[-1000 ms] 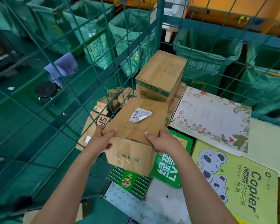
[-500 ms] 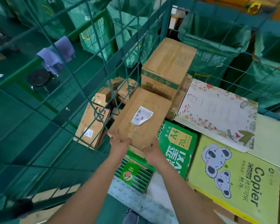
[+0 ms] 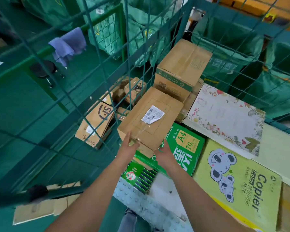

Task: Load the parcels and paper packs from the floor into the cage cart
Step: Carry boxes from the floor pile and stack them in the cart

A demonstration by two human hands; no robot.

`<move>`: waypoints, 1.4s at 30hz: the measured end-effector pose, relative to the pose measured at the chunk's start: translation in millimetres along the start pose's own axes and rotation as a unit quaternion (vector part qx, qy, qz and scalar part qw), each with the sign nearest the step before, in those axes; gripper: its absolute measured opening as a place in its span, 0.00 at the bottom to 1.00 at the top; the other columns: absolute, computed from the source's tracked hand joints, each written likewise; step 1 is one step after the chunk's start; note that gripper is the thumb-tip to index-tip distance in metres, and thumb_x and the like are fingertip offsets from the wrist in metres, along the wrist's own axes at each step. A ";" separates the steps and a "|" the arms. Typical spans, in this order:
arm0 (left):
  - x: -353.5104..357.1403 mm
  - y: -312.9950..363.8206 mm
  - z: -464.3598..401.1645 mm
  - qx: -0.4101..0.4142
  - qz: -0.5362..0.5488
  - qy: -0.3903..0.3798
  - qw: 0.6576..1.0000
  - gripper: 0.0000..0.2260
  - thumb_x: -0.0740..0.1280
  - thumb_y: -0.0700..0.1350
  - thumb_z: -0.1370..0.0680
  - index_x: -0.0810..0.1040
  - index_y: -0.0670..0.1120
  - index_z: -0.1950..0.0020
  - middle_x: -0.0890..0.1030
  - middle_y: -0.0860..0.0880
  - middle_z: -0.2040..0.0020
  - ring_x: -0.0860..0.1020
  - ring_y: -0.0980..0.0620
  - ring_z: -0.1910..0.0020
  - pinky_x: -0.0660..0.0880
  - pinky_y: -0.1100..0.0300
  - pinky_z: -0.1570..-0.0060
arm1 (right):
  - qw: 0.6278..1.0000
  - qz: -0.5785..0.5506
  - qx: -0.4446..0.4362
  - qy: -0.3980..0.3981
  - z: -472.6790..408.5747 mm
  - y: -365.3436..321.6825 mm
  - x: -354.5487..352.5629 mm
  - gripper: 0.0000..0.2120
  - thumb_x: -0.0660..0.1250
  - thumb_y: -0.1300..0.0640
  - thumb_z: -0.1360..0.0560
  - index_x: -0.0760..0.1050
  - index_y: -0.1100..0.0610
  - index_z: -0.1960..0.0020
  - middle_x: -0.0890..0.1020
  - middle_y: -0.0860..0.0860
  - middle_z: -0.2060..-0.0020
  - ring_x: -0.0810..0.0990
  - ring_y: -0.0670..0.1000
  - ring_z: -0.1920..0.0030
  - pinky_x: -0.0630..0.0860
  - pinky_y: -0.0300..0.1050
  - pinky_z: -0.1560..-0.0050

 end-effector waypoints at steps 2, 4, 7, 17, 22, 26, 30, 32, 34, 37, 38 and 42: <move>0.9 -4.9 12.6 -0.005 0.021 -0.002 1.000 0.33 0.68 0.48 0.18 0.55 0.65 0.18 0.64 0.49 0.20 0.69 0.47 0.25 0.68 0.41 0.26 | 1.000 0.009 0.016 -0.020 10.5 4.2 5.3 0.38 0.61 0.57 0.18 0.42 0.44 0.16 0.77 0.48 0.44 0.79 0.49 0.54 0.76 0.44 0.55; -0.9 -10.3 25.7 -0.018 0.032 0.017 0.999 0.32 0.67 0.47 0.17 0.56 0.63 0.18 0.68 0.48 0.23 0.74 0.48 0.31 0.72 0.44 0.29 | 0.999 0.012 0.014 -0.037 19.7 8.3 9.9 0.38 0.61 0.58 0.18 0.43 0.46 0.16 0.77 0.50 0.41 0.78 0.53 0.46 0.76 0.49 0.45; -10.4 -23.5 51.9 -0.015 0.044 0.067 0.997 0.32 0.67 0.47 0.18 0.57 0.60 0.18 0.71 0.49 0.28 0.77 0.48 0.36 0.74 0.45 0.32 | 0.998 0.019 0.006 -0.054 32.2 16.9 15.1 0.36 0.64 0.57 0.19 0.50 0.48 0.17 0.73 0.52 0.36 0.74 0.53 0.42 0.74 0.56 0.33; -12.6 -98.5 175.0 -0.038 0.154 0.166 0.973 0.32 0.68 0.39 0.20 0.58 0.59 0.22 0.77 0.51 0.53 0.74 0.50 0.59 0.72 0.58 0.59 | 0.982 0.030 -0.007 -0.189 106.6 51.7 50.0 0.17 0.64 0.58 0.18 0.70 0.56 0.30 0.77 0.55 0.49 0.78 0.56 0.49 0.78 0.54 0.42; -35.1 -153.0 243.4 -0.045 0.190 0.238 0.951 0.29 0.62 0.35 0.16 0.57 0.51 0.18 0.74 0.55 0.52 0.74 0.59 0.60 0.73 0.63 0.59 | 0.960 0.105 -0.030 -0.258 146.1 67.5 102.8 0.20 0.61 0.59 0.18 0.68 0.67 0.29 0.76 0.63 0.56 0.72 0.52 0.62 0.71 0.44 0.60; -58.9 -195.2 294.7 -0.052 0.266 0.320 0.908 0.28 0.64 0.39 0.17 0.60 0.53 0.19 0.75 0.56 0.48 0.75 0.58 0.54 0.74 0.58 0.52 | 0.933 0.151 -0.047 -0.324 182.0 77.8 155.3 0.15 0.61 0.59 0.17 0.74 0.66 0.34 0.73 0.52 0.60 0.71 0.48 0.66 0.71 0.41 0.62; -82.2 -237.7 334.4 -0.058 0.331 0.379 0.863 0.28 0.65 0.41 0.18 0.61 0.55 0.19 0.74 0.50 0.37 0.75 0.56 0.52 0.76 0.52 0.48 | 0.901 0.222 -0.064 -0.367 208.3 88.5 210.1 0.05 0.61 0.55 0.16 0.74 0.53 0.44 0.78 0.51 0.53 0.75 0.48 0.62 0.72 0.40 0.61; -93.5 -250.0 346.8 -0.055 0.352 0.399 0.845 0.27 0.65 0.40 0.17 0.62 0.54 0.19 0.76 0.52 0.41 0.75 0.56 0.52 0.76 0.53 0.47 | 0.890 0.246 -0.073 -0.377 216.2 90.1 231.5 0.05 0.60 0.53 0.16 0.74 0.52 0.44 0.79 0.51 0.50 0.76 0.49 0.58 0.74 0.42 0.57; -110.8 -268.8 365.1 -0.059 0.380 0.428 0.818 0.27 0.64 0.39 0.17 0.62 0.53 0.20 0.75 0.56 0.47 0.75 0.57 0.53 0.75 0.56 0.50 | 0.873 0.276 -0.085 -0.393 231.3 92.3 264.0 0.07 0.60 0.52 0.16 0.75 0.52 0.44 0.79 0.51 0.49 0.77 0.50 0.57 0.75 0.43 0.56; -143.2 -300.9 394.7 -0.064 0.420 0.462 0.779 0.27 0.65 0.40 0.17 0.63 0.53 0.20 0.76 0.53 0.44 0.76 0.56 0.53 0.75 0.57 0.51 | 0.840 0.328 -0.097 -0.421 258.4 99.1 319.3 0.06 0.60 0.51 0.16 0.74 0.50 0.48 0.80 0.51 0.48 0.78 0.50 0.55 0.76 0.44 0.53; -156.7 -315.3 404.3 -0.067 0.438 0.472 0.763 0.27 0.65 0.40 0.17 0.63 0.52 0.20 0.76 0.52 0.44 0.76 0.56 0.54 0.75 0.59 0.53 | 0.829 0.343 -0.100 -0.430 270.4 101.4 340.6 0.06 0.59 0.51 0.15 0.74 0.50 0.48 0.80 0.51 0.48 0.78 0.50 0.54 0.76 0.44 0.53; -206.4 -354.5 441.7 -0.083 0.490 0.511 0.702 0.25 0.64 0.40 0.16 0.63 0.51 0.20 0.75 0.51 0.52 0.75 0.53 0.58 0.73 0.61 0.60 | 0.788 0.386 -0.111 -0.467 308.6 106.7 414.0 0.07 0.59 0.50 0.15 0.74 0.50 0.43 0.80 0.51 0.46 0.78 0.50 0.52 0.78 0.47 0.48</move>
Point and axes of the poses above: each hand's wrist, its own z-axis away from the middle knuckle, its own x-axis out of the palm, y = z × x, the point moved 6 cm from there along -z, towards the middle knuckle
